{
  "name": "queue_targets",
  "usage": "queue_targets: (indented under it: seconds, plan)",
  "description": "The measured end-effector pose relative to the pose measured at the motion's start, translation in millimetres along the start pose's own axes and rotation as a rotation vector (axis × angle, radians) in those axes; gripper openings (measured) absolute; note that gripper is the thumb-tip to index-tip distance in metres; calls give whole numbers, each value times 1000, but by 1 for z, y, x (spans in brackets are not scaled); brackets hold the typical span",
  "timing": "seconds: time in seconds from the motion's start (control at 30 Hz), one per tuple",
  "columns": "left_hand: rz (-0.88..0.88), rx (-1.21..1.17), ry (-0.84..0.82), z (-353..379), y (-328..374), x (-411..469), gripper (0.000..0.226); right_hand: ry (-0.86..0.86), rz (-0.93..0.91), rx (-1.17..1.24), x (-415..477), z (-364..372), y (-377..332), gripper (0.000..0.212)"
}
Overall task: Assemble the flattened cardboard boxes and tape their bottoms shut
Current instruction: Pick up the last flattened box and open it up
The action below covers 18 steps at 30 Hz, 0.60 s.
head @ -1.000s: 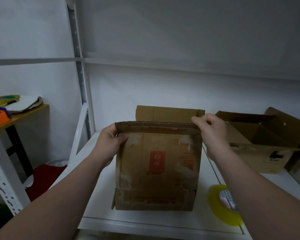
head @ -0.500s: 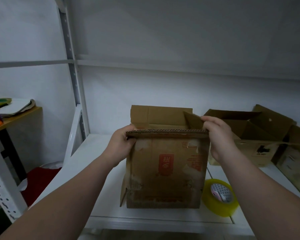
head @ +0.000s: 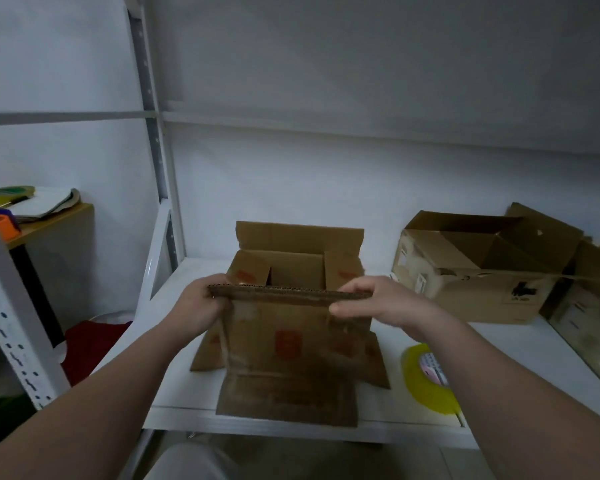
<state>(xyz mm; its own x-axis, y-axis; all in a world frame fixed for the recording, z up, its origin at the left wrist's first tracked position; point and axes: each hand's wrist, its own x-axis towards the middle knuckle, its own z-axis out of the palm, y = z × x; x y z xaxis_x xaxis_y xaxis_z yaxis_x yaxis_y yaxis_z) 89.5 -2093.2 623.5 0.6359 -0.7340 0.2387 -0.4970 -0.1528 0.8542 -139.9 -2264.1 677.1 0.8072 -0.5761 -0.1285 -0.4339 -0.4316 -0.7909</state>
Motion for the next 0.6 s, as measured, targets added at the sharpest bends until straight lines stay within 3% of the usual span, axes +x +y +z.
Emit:
queue_targets:
  seconds: [0.07, 0.17, 0.33, 0.4, 0.43, 0.53, 0.6]
  plan:
    - [-50, 0, -16, 4, -8, -7, 37, -4, 14, -72, 5, 14, 16, 28]
    - [-77, -50, -10, 7, -12, -5, 22, 88, 26, 27, 13, 19, 26, 23]
    - [-113, -165, -61, 12, -4, 5, 29, 39, 101, 78, 23, 4, 21, 30]
    - [-149, -208, -52, 16, -6, 12, 18, 52, 113, 106, 29, 1, 21, 33]
    - [-177, -235, -35, 17, -8, 15, 10, 79, 119, 118, 34, 0, 23, 35]
    - [-238, -274, 48, 22, -15, 24, 21, 253, 134, 86, 53, 4, 30, 46]
    - [-216, -115, 184, 30, -20, 31, 22, 385, 168, 44, 65, 13, 37, 57]
